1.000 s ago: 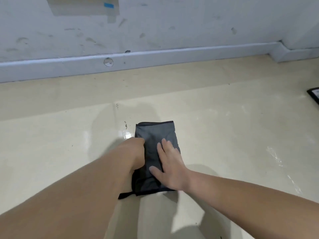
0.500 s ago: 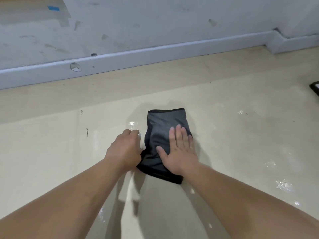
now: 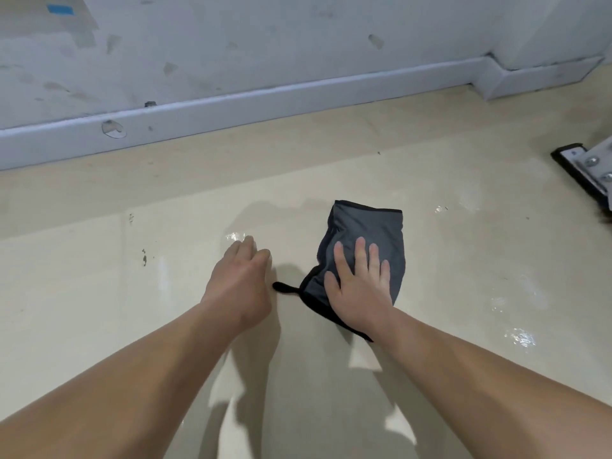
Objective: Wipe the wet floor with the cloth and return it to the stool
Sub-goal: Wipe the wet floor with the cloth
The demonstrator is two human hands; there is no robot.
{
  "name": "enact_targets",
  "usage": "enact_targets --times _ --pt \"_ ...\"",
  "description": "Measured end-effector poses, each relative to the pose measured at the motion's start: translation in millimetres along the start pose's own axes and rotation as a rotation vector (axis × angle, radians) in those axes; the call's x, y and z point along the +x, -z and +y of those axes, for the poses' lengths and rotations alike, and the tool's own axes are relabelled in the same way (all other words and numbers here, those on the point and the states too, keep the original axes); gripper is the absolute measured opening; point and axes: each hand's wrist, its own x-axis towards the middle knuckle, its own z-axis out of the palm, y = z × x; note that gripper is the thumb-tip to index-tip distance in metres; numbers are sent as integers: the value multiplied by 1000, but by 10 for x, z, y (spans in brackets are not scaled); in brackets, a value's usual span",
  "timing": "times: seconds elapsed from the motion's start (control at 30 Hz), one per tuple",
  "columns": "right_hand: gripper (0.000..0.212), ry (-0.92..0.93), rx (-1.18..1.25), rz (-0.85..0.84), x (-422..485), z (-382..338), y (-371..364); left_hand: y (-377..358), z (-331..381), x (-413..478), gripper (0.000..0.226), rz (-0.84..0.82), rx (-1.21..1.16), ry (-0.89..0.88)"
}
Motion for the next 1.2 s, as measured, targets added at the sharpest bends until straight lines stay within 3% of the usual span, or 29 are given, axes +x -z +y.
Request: enact_targets --times 0.13,0.2,0.4,0.5,0.67,0.83,0.9,1.0,1.2 --pt "75 -47 -61 -20 26 -170 -71 90 -201 -81 41 -37 68 26" --pt "77 13 -74 -12 -33 -327 -117 131 -350 -126 45 -39 98 41" --pt "62 610 -232 -29 -651 -565 -394 282 -699 -174 66 -135 240 102" --pt "61 729 -229 -85 -691 -378 -362 353 -698 -122 65 -148 205 102" --pt "69 671 -263 -173 -198 -330 -96 244 -541 77 60 -135 58 62" --pt "65 444 -249 -246 604 -415 268 111 -460 175 119 -120 94 191" --pt "67 385 -216 -230 911 -460 340 130 -440 181 128 -70 154 262" --pt "68 334 -187 -193 1398 -486 447 182 -387 231 124 -65 175 267" --pt "67 281 -125 -142 2003 -361 673 166 -125 349 87 -66 -7 255"
